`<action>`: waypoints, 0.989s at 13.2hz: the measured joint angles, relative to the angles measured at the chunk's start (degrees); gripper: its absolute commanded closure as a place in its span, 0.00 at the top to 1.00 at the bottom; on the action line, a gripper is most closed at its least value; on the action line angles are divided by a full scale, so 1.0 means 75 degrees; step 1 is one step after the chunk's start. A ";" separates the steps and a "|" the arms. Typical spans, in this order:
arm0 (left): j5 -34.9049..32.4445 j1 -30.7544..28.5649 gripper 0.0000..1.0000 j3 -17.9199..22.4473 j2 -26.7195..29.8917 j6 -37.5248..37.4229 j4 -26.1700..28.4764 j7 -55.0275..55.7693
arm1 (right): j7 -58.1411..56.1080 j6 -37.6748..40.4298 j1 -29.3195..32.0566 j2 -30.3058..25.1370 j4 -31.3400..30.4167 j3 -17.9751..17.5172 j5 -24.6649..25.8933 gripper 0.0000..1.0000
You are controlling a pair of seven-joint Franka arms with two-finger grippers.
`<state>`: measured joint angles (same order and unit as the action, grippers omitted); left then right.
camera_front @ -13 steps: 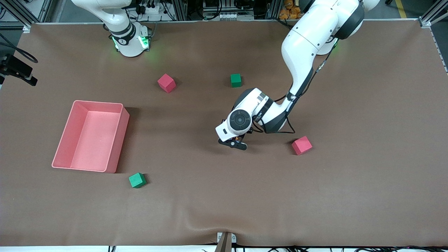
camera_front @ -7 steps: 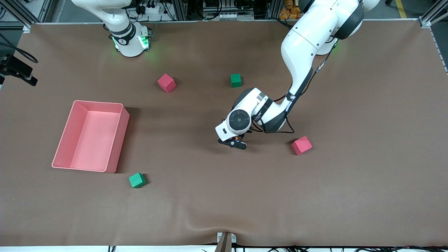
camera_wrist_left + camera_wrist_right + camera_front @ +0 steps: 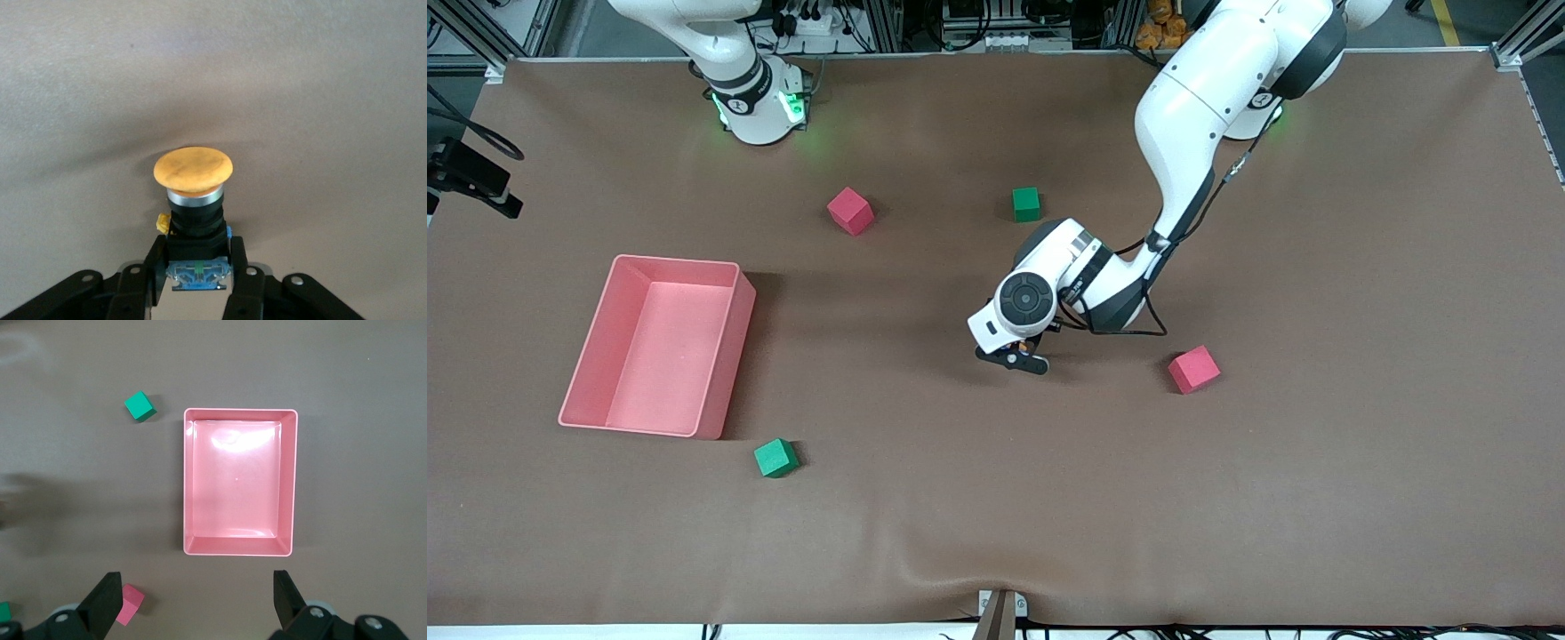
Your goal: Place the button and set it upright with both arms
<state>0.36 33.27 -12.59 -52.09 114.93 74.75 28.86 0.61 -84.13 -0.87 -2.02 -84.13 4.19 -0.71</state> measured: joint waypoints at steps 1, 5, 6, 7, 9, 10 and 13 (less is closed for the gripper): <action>0.0000 0.0008 0.00 -0.0001 0.0026 0.0003 -0.0062 0.0312 | 0.0000 0.0001 0.0000 0.0001 0.0000 0.0000 0.0000 1.00; -0.0035 0.0193 0.00 -0.0001 0.0551 0.0002 -0.0205 0.1944 | 0.0000 0.0002 0.0000 0.0014 0.0000 0.0004 0.0000 1.00; -0.0236 0.0302 0.00 -0.0001 0.0716 -0.0002 -0.0206 0.2527 | 0.0000 0.0002 0.0000 0.0016 0.0000 0.0005 0.0000 1.00; -0.0649 0.0446 0.00 -0.0003 0.0842 -0.0005 -0.0206 0.3234 | 0.0000 0.0002 0.0000 0.0017 0.0000 0.0005 0.0000 1.00; -0.1453 0.0787 0.00 -0.0003 0.0960 -0.0015 -0.0204 0.4864 | 0.0000 0.0002 0.0000 0.0020 0.0000 0.0006 0.0000 1.00; -0.1683 0.0944 0.00 -0.0001 0.0961 -0.0015 -0.0203 0.5507 | 0.0000 0.0002 0.0000 0.0020 0.0000 0.0006 0.0000 1.00; -0.2865 0.1488 0.00 -0.0001 0.0956 -0.0014 -0.0141 0.7397 | 0.0000 0.0003 0.0000 0.0021 0.0000 0.0006 0.0001 1.00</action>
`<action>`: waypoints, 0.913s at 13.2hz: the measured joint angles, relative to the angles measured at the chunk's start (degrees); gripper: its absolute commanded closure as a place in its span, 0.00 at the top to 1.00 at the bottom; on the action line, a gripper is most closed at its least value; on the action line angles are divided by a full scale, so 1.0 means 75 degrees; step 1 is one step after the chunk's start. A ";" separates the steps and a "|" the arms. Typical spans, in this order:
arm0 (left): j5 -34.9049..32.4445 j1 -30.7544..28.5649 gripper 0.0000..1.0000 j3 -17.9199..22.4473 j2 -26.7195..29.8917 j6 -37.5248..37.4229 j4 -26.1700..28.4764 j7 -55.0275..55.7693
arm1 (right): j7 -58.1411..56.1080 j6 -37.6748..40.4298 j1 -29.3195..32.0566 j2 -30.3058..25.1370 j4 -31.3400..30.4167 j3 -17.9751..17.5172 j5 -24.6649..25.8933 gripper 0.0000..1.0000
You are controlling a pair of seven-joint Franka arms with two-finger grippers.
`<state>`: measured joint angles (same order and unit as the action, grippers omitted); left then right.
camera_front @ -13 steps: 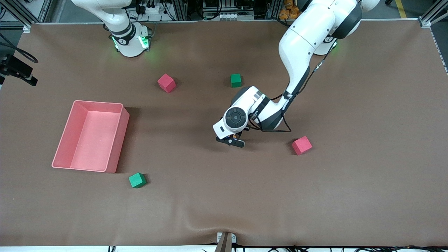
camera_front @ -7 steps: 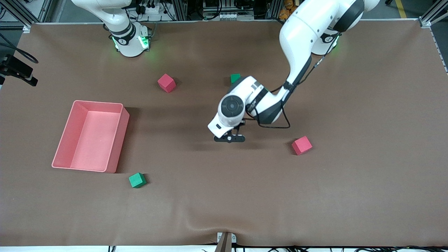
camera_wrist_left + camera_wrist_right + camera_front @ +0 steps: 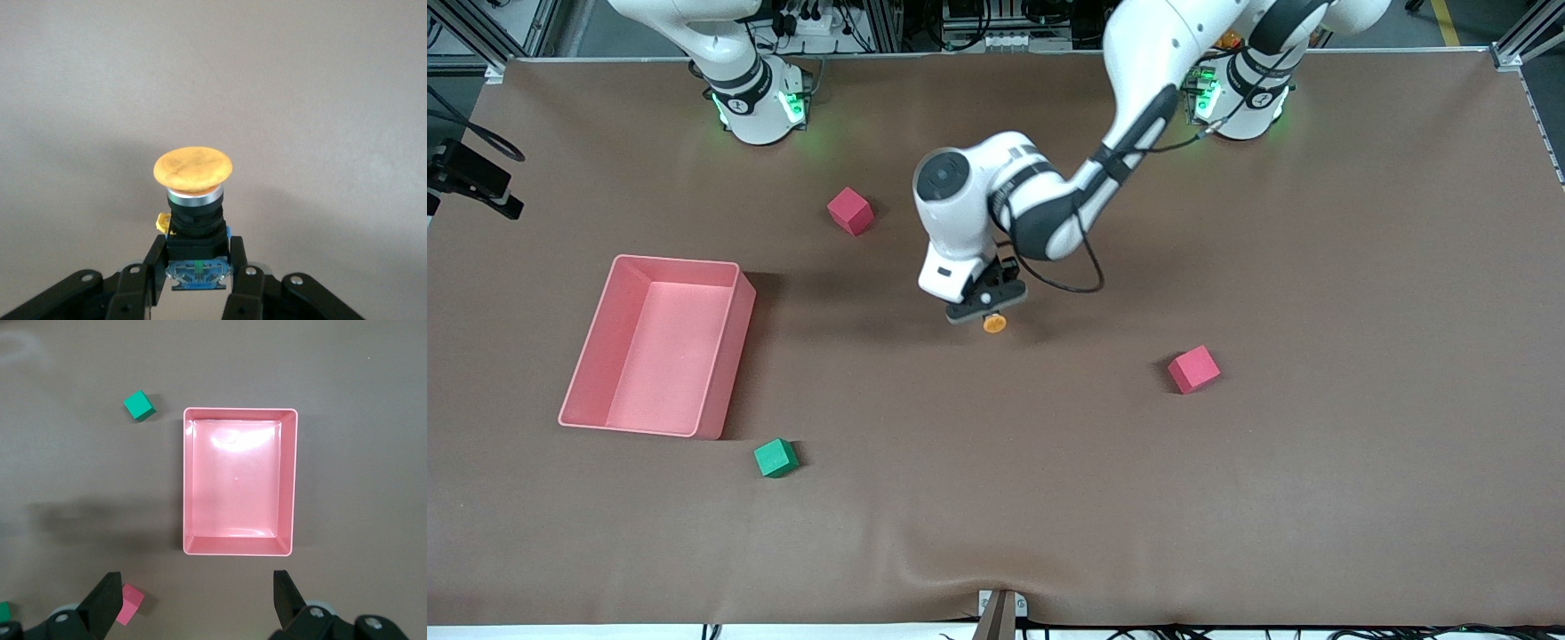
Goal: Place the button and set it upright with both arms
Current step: 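Carry the button with the left gripper toward the green cube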
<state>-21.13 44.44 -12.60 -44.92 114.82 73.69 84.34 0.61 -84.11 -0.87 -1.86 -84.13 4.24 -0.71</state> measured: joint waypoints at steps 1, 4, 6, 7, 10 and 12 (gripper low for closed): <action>-0.0625 0.0212 0.00 -0.0004 -0.0017 0.0000 0.0024 0.0865 | 0.0000 0.0000 0.0000 0.0000 0.0000 0.0000 0.0000 1.00; -0.1998 0.0855 0.00 0.0000 -0.0203 0.0000 0.0106 0.3008 | 0.0000 0.0000 0.0001 0.0001 0.0000 0.0005 0.0000 1.00; -0.2496 0.1140 0.00 0.0011 -0.0329 -0.0001 0.0130 0.3925 | 0.0001 0.0001 0.0001 0.0001 0.0000 0.0011 0.0000 1.00; -0.2627 0.1215 0.00 0.0012 -0.0357 -0.0001 0.0147 0.4105 | 0.0001 0.0001 0.0001 0.0001 0.0000 0.0012 0.0000 1.00; -0.3099 0.1458 0.00 0.0041 -0.0519 -0.0076 0.0228 0.4241 | 0.0001 0.0001 0.0002 0.0003 0.0000 0.0015 0.0000 1.00; -0.3641 0.1677 0.00 0.0091 -0.0740 -0.0259 0.0253 0.4379 | 0.0001 0.0001 0.0005 0.0003 0.0000 0.0019 0.0001 1.00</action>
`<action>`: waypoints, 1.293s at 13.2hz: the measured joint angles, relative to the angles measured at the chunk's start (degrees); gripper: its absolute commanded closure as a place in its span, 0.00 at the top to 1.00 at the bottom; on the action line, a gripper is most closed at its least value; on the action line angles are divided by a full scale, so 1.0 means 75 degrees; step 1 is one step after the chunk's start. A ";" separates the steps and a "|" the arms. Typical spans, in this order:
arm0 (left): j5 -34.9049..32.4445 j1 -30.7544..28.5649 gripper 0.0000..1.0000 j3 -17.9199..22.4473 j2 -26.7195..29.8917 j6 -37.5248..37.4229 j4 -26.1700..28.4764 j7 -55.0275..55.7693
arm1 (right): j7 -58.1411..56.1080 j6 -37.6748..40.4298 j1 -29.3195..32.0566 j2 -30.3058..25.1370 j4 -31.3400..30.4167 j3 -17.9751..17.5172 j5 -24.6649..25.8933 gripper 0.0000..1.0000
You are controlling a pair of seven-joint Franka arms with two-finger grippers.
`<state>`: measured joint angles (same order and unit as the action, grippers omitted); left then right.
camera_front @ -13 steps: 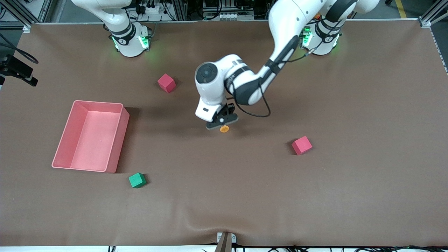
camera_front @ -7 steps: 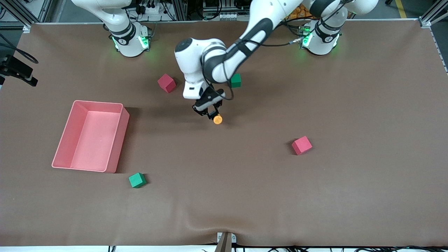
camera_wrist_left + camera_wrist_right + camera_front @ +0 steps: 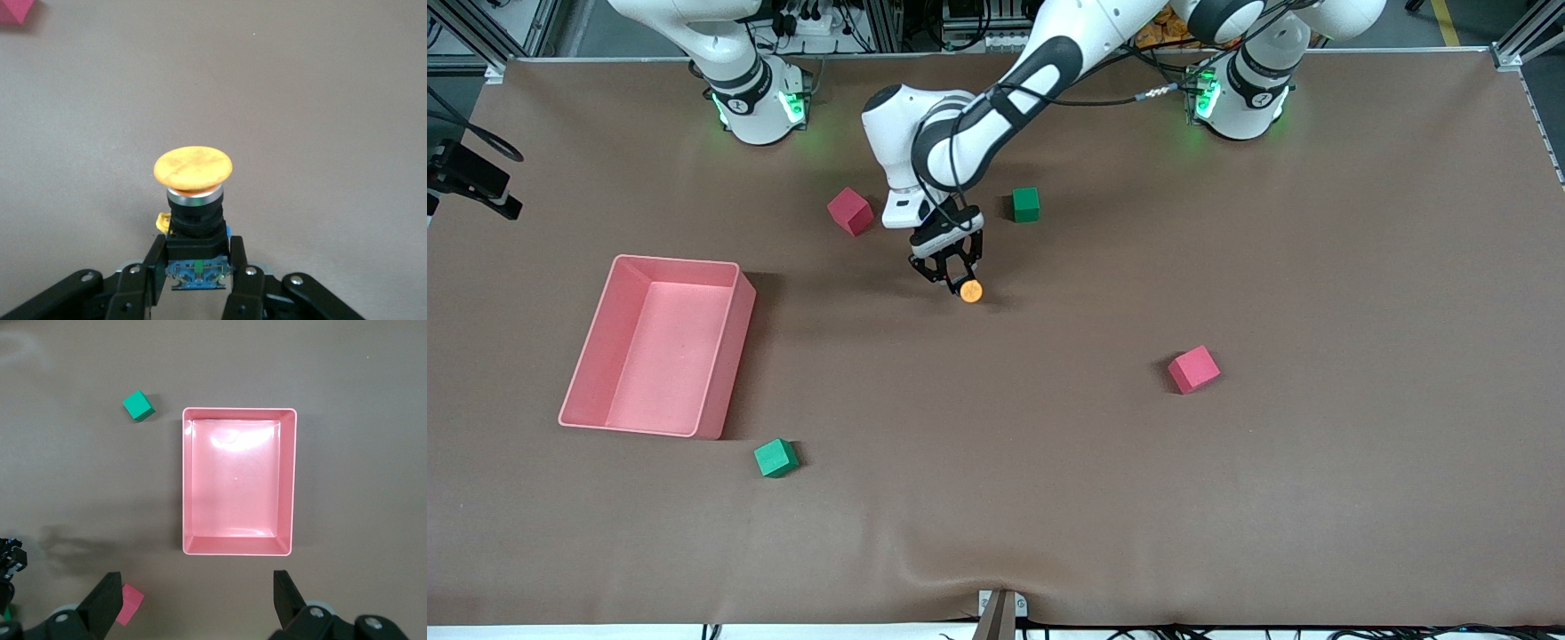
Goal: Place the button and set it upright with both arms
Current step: 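Carry the button with the left gripper toward the green cube, then lower the button upright onto the table and open the left gripper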
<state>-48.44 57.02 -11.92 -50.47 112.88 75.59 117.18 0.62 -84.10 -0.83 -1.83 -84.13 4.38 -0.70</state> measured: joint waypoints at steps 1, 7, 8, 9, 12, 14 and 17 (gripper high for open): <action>-0.0275 0.0110 0.00 0.0026 -0.0118 -0.0102 0.0005 0.0064 | 0.0000 0.0001 0.0001 0.0001 0.0000 0.0002 0.0000 1.00; -0.2465 0.0395 0.00 0.0085 -0.0491 -0.0257 0.0244 0.0649 | 0.0000 0.0002 0.0015 0.0002 0.0000 0.0010 0.0001 1.00; -0.2904 0.0420 0.00 0.0087 -0.0587 -0.0257 0.0263 0.0887 | 0.0000 0.0002 0.0016 0.0002 0.0000 0.0012 0.0002 1.00; -0.3288 0.0436 0.00 0.0088 -0.0670 -0.0257 0.0272 0.1125 | 0.0000 0.0002 0.0019 0.0002 0.0000 0.0013 0.0002 1.00; -0.4107 0.0460 0.00 0.0142 -0.0808 -0.0257 0.0346 0.1455 | 0.0000 0.0002 0.0072 0.0002 0.0000 0.0018 0.0003 1.00; -0.4660 0.0460 0.00 0.0170 -0.0880 -0.0257 0.0378 0.1813 | 0.0000 0.0002 0.0096 0.0002 0.0000 0.0019 0.0003 1.00; -0.4912 0.0463 0.00 0.0204 -0.0953 -0.0258 0.0476 0.1962 | 0.0000 0.0002 0.0098 0.0002 0.0000 0.0017 0.0003 1.00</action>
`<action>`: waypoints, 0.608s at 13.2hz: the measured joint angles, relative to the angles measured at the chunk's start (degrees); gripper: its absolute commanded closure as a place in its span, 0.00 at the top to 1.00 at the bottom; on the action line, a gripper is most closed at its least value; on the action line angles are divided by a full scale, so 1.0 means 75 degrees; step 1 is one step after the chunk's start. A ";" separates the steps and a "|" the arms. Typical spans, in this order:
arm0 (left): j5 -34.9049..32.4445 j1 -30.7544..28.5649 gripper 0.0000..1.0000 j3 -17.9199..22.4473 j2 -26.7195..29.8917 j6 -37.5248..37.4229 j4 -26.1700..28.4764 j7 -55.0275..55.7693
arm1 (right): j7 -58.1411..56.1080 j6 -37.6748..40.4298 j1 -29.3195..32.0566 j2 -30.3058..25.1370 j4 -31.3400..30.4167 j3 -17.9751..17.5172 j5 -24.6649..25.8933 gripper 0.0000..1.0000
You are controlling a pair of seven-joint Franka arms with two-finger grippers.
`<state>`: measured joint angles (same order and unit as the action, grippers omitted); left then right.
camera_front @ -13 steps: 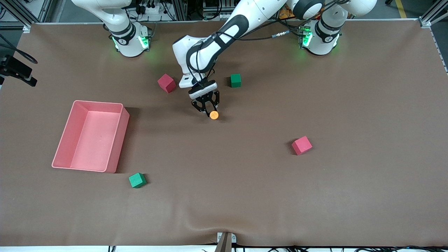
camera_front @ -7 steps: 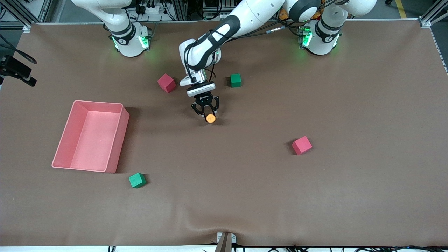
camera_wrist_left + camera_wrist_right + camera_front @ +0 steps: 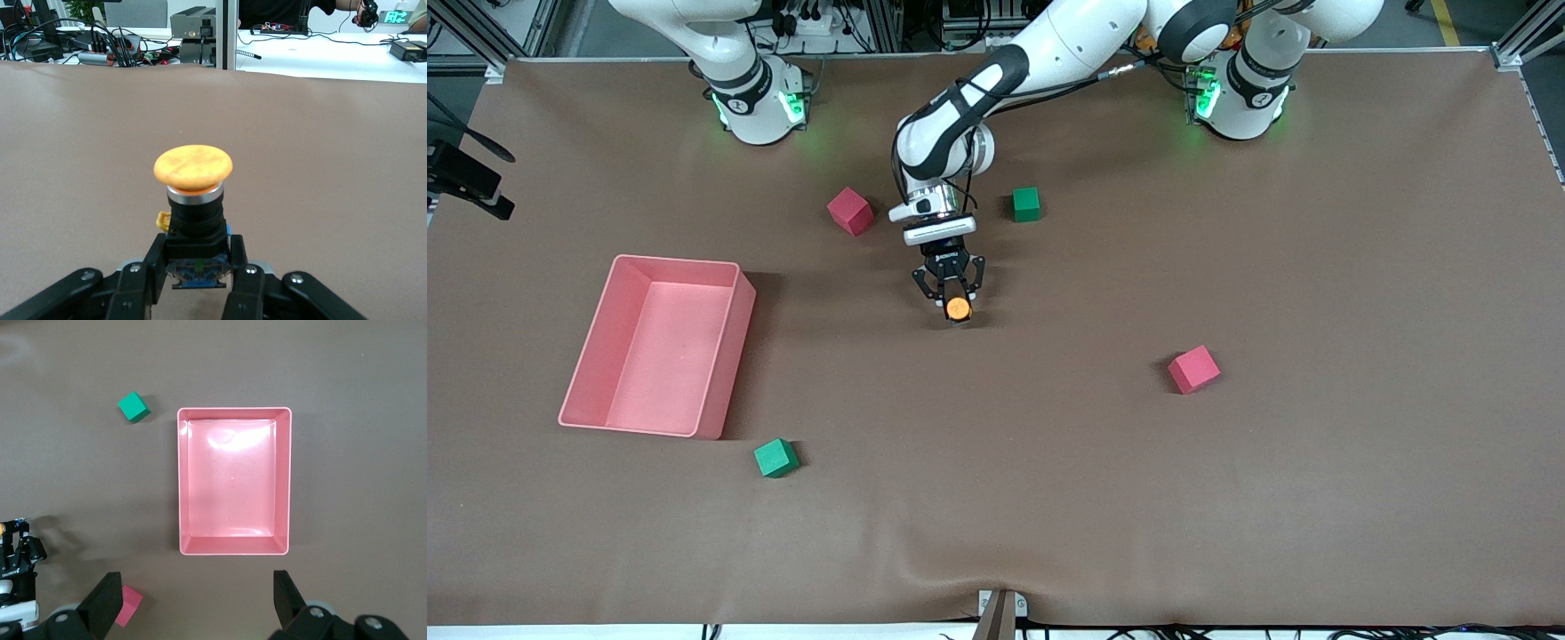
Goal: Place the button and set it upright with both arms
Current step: 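Lower the button upright onto the table and open the left gripper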
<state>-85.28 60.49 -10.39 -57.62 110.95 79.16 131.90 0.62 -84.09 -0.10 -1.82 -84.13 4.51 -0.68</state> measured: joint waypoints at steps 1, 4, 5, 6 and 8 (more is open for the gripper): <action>-0.0031 0.0001 0.00 0.0002 -0.0023 0.0000 0.0017 0.0039 | 0.0000 0.0000 0.0000 0.0000 0.0000 -0.0001 0.0000 1.00; -0.0061 0.0002 0.00 0.0027 -0.0150 -0.0007 0.0031 0.0107 | 0.0000 0.0000 0.0001 0.0000 0.0000 -0.0008 0.0000 1.00; -0.0075 0.0001 0.00 0.0052 -0.0203 -0.0010 0.0032 0.0117 | 0.0000 0.0000 0.0001 0.0000 0.0000 -0.0008 0.0000 1.00; -0.0083 0.0001 0.00 0.0075 -0.0239 -0.0011 0.0032 0.0122 | 0.0000 0.0000 0.0001 0.0000 0.0000 -0.0008 0.0000 1.00; -0.0086 0.0000 0.76 0.0092 -0.0275 -0.0011 0.0031 0.0123 | 0.0000 0.0000 0.0002 0.0000 0.0000 -0.0009 0.0000 1.00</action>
<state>-85.93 60.49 -9.70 -59.68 110.87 79.40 132.82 0.62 -84.09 -0.08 -1.82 -84.13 4.45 -0.68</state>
